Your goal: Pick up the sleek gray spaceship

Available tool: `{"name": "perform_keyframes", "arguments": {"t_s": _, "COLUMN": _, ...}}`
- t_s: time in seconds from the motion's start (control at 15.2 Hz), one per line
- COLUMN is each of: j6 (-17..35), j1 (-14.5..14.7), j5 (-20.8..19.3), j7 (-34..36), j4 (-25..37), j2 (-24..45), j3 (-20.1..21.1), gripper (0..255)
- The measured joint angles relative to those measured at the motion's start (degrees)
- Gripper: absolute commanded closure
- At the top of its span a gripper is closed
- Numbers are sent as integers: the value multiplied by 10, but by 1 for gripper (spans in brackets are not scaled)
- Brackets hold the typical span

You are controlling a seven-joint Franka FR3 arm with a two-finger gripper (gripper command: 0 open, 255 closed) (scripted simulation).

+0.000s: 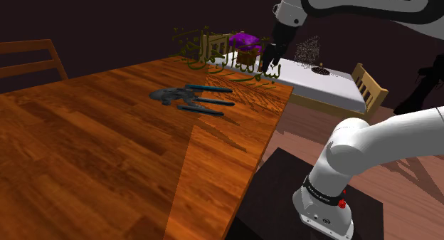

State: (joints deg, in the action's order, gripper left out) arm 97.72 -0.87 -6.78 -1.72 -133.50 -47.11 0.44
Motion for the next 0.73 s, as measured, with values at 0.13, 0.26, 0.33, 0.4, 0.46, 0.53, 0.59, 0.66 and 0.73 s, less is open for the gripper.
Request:
{"name": "perform_keyframes", "arguments": {"t_s": 0.13, "j6": 3, "j1": 1, "j5": 1, "j7": 0, "j4": 5, "j2": 11, "j3": 1, "gripper": 0}}
{"name": "perform_keyframes", "arguments": {"t_s": 0.26, "j6": 13, "j1": 6, "j5": 8, "j7": 6, "j4": 26, "j2": 52, "j3": 7, "gripper": 0}}
{"name": "perform_keyframes", "arguments": {"t_s": 0.33, "j6": 17, "j1": 8, "j5": 11, "j7": 7, "j4": 39, "j2": 74, "j3": 10, "gripper": 0}}
{"name": "perform_keyframes", "arguments": {"t_s": 0.4, "j6": 22, "j1": 10, "j5": 14, "j7": 8, "j4": 49, "j2": 96, "j3": 12, "gripper": 0}}
{"name": "perform_keyframes", "arguments": {"t_s": 0.46, "j6": 26, "j1": 13, "j5": 17, "j7": 9, "j4": 61, "j2": 117, "j3": 15, "gripper": 0}}
{"name": "perform_keyframes", "arguments": {"t_s": 0.53, "j6": 33, "j1": 15, "j5": 20, "j7": 11, "j4": 75, "j2": 145, "j3": 18, "gripper": 0}}
{"name": "perform_keyframes", "arguments": {"t_s": 0.59, "j6": 35, "j1": 17, "j5": 22, "j7": 12, "j4": 95, "j2": 173, "j3": 21, "gripper": 0}}
{"name": "perform_keyframes", "arguments": {"t_s": 0.66, "j6": 36, "j1": 20, "j5": 26, "j7": 17, "j4": 110, "j2": 195, "j3": 26, "gripper": 0}}
{"name": "perform_keyframes", "arguments": {"t_s": 0.73, "j6": 38, "j1": 22, "j5": 28, "j7": 17, "j4": 128, "j2": 221, "j3": 28, "gripper": 0}}
